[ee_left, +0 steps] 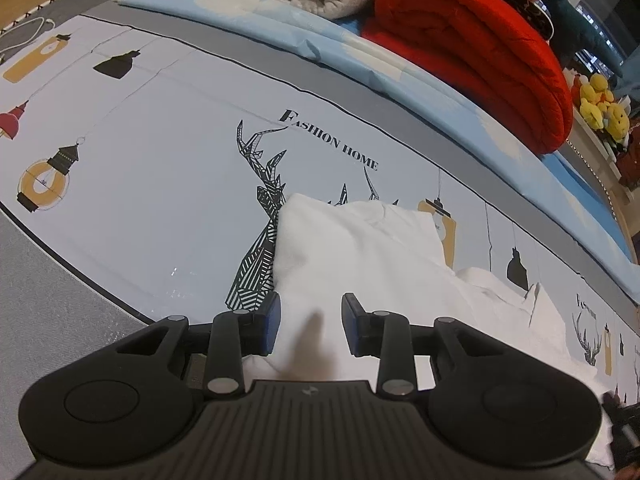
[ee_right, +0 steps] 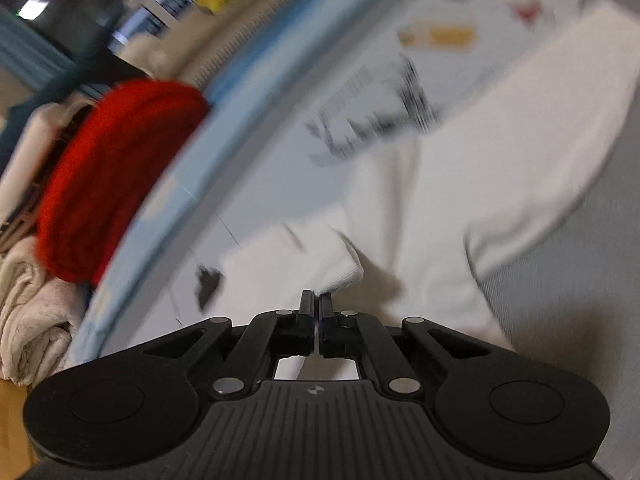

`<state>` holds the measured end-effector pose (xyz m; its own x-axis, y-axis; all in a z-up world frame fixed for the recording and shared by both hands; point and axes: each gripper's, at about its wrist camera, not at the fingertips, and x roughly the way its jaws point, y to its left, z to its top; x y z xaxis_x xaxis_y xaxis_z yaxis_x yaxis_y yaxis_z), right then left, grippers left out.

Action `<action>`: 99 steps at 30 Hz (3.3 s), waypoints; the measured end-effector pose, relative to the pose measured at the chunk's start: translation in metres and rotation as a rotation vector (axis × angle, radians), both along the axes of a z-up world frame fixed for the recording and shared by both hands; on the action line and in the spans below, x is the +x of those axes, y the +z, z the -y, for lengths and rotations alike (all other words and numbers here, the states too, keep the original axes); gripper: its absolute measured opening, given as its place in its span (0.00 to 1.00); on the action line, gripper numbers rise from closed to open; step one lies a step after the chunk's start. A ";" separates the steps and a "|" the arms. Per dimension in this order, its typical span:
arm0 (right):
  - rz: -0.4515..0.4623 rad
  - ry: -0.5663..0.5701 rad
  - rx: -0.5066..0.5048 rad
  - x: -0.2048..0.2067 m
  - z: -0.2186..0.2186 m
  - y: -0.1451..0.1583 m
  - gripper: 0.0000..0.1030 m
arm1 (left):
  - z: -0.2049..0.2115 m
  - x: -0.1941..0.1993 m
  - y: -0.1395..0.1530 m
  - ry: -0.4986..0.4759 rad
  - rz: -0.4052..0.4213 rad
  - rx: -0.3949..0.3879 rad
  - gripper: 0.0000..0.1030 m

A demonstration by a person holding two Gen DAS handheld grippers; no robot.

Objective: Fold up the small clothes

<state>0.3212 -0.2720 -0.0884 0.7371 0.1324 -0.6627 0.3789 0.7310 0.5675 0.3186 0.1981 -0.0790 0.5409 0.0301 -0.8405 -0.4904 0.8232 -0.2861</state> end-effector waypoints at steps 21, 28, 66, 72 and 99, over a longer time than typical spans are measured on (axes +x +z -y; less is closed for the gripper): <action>-0.212 -0.142 -0.050 0.000 0.032 -0.019 0.06 | 0.001 -0.006 -0.049 -0.042 -0.180 -0.100 0.04; -0.096 -0.104 -0.134 0.002 0.024 0.000 0.20 | 0.006 -0.005 -0.036 -0.024 -0.150 -0.056 0.09; -0.258 -0.295 -0.088 -0.015 0.206 -0.023 0.29 | 0.091 0.011 -0.044 -0.310 -0.165 0.019 0.54; -0.263 -0.397 -0.052 -0.024 0.276 -0.041 0.30 | 0.092 0.013 -0.045 -0.311 -0.164 0.020 0.56; 0.035 -0.082 -0.407 0.024 0.116 0.056 0.03 | 0.056 -0.001 -0.021 -0.170 -0.093 -0.080 0.62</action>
